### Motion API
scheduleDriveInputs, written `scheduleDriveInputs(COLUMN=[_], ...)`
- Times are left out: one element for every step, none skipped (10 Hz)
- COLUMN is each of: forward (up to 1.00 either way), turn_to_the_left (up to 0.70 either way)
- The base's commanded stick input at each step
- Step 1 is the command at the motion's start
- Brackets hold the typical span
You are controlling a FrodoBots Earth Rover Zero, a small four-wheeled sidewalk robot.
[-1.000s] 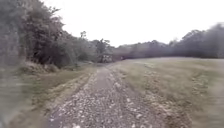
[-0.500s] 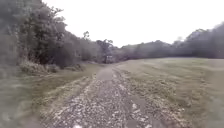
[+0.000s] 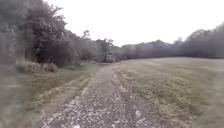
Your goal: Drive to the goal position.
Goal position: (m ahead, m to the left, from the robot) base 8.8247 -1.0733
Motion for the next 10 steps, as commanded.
scheduleDriveInputs(forward=[0.45,0.45,0.45,0.45,0.45,0.45,0.45,0.45,0.45,0.45], turn_to_the_left=[0.00,0.00,0.00,0.00,0.00,0.00,0.00,0.00,0.00,0.00])
